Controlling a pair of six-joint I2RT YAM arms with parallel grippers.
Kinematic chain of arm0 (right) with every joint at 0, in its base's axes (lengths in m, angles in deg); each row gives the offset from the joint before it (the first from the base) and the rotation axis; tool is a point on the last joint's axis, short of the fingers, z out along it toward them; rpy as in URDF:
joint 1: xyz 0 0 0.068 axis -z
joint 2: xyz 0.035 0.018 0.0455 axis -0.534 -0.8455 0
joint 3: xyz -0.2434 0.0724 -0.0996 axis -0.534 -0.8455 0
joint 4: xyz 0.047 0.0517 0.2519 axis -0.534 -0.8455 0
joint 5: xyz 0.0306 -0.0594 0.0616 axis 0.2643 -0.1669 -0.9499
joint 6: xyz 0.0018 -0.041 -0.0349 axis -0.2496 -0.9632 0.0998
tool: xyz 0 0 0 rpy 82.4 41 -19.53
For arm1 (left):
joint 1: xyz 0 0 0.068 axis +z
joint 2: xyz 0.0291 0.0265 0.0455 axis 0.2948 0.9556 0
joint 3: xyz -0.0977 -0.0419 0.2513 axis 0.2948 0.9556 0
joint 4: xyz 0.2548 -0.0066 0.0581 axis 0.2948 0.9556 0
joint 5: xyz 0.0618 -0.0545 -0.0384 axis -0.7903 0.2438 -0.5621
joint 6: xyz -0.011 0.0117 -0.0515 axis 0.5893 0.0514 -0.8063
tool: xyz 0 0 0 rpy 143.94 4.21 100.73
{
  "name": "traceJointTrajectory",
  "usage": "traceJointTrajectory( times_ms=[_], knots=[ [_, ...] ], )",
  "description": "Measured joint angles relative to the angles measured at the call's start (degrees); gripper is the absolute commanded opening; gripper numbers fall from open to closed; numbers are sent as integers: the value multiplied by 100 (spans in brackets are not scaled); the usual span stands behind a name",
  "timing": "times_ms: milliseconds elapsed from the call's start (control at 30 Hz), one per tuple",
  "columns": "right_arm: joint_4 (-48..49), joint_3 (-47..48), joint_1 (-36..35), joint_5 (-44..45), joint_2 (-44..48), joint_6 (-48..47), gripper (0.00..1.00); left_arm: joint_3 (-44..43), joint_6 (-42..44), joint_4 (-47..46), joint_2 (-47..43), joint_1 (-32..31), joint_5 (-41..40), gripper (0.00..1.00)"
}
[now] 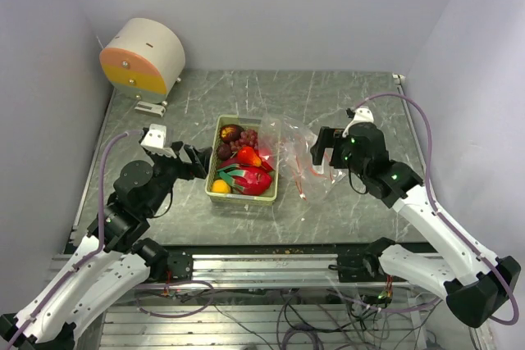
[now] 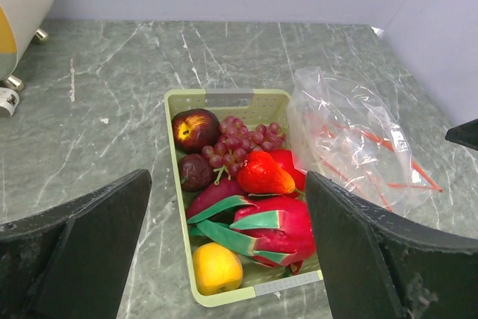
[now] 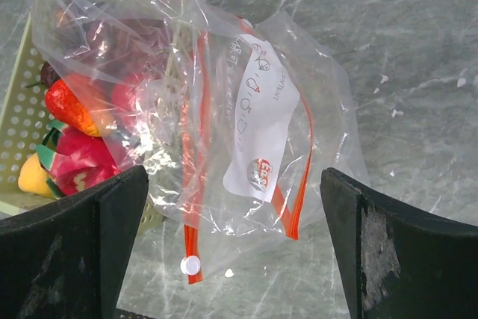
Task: Place the food in the zip-top bag and seal the zipper
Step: Pick up the zipper food storage bag at the center of the board.
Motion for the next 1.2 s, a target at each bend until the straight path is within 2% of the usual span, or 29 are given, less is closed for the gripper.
traceJointTrajectory(
  times_ms=[400, 1133, 1200],
  knots=[
    [90, -468, 0, 4, 68, -26, 100, 0, -4, 151, -61, 0, 0, 96],
    [1480, -1128, 33, -168, -1272, -321, 100, 0, -4, 297, 98, 0, 7, 95],
    [1644, -1318, 50, -227, -1298, -299, 95, 0, -4, 299, 96, 0, 7, 95]
  ],
)
